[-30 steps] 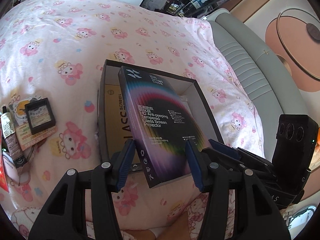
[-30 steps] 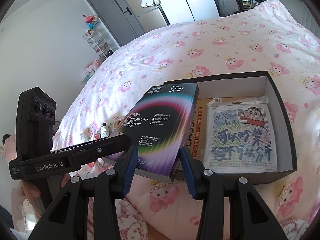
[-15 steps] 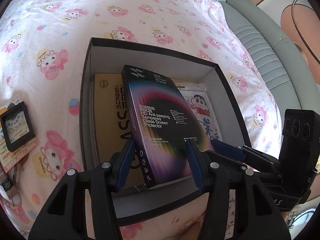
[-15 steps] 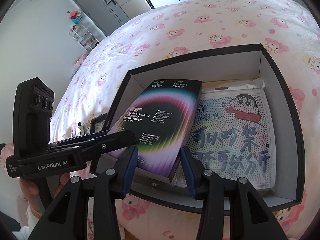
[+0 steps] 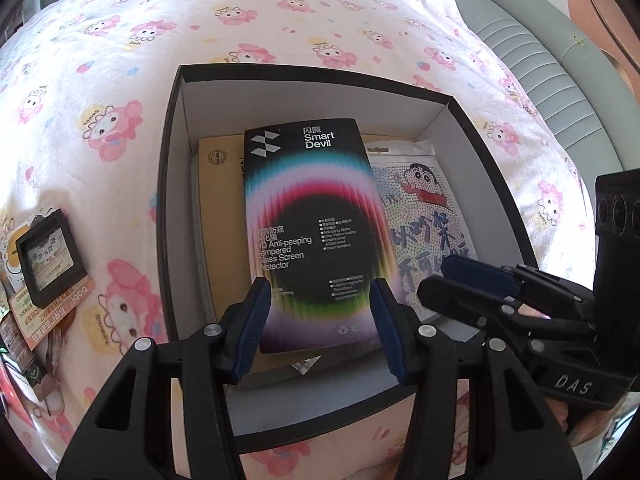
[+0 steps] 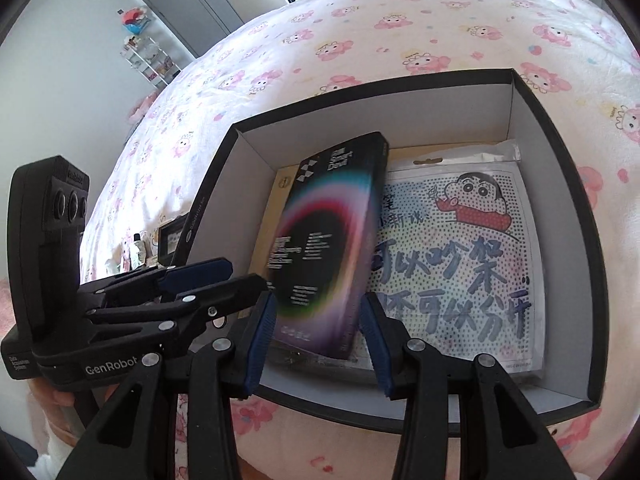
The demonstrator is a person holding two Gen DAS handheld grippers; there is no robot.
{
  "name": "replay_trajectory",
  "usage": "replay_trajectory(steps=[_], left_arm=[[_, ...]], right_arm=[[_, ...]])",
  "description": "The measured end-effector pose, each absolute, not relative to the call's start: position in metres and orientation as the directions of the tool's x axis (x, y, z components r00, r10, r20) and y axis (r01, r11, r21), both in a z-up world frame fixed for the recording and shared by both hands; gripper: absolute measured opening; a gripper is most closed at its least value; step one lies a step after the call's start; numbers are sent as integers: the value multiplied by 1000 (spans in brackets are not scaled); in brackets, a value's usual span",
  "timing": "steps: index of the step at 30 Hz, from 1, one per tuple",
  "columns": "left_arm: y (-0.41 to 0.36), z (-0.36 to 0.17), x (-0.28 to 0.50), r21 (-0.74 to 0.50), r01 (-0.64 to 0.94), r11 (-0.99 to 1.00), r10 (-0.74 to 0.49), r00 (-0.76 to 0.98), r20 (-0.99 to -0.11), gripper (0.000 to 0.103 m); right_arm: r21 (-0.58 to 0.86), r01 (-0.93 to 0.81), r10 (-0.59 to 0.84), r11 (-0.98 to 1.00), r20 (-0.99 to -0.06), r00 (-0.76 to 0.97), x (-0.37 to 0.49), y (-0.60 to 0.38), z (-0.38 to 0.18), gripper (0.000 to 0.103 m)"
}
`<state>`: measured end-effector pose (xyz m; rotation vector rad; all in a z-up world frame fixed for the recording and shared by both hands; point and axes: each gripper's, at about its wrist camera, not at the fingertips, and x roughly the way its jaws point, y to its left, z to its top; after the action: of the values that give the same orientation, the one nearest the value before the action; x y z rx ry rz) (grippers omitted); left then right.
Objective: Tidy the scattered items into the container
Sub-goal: 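Lower the Smart Devil box into the box beside the bead-art bag, then open the right gripper to release the Smart Devil box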
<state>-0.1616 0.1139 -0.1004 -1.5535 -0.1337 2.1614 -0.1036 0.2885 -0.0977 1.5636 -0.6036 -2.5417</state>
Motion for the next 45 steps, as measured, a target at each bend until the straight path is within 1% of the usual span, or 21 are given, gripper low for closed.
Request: replay_trajectory(steps=[4,7,10,12,16,20,23,33,36,41,43,45], left_arm=[[102,-95,-162,-356,-297,-886,436,-275,-857,52],[98,-92,-166,-348,-283,-894,427,-301,-853,52],[100,-88,-164,-271,-288,-918,363,-344,-866,51],[104,-87,-163,-256,-297,-920,355,-353,-866,51],[104,-89,-163,-275,-302,-913,374,-347,-860,51],[100,-91,-160,-290,-306,-907,389,-344,-855,51],[104,-91,-160,-297,-321,-899,401,-334,-853,51],[156,-106,-172,-270,-396,-878,385,-245,-890,51],[172,-112,-172,-234,-414,-880,354,-240,-904,51],[185,-125,-180,-119,-391,-912,239,-273,-932,51],[188,-129,-184,-73,-380,-922,192,-287,-939,51],[190,-133,-187,-61,-376,-925,174,-273,-946,51]], right_arm=[[325,-181,-209,-928,-859,-468,-111,297,-99,41],[205,-218,-94,-954,-897,-433,-121,293,-108,41],[115,-239,-8,-964,-914,-405,-129,287,-117,41],[68,-229,27,-971,-921,-389,-132,281,-121,41],[73,-196,-2,-978,-940,-342,-141,271,-135,40],[158,-183,-90,-970,-939,-333,-144,269,-142,40],[180,-200,-100,-963,-930,-355,-142,276,-140,40],[179,-349,-4,-920,-894,-448,-112,332,-107,40],[183,-363,-3,-913,-896,-444,-111,335,-104,40],[209,-368,-22,-906,-892,-452,-105,338,-105,40],[197,-370,-11,-908,-893,-449,-105,338,-105,40],[184,-376,-2,-908,-900,-435,-103,337,-106,40]])
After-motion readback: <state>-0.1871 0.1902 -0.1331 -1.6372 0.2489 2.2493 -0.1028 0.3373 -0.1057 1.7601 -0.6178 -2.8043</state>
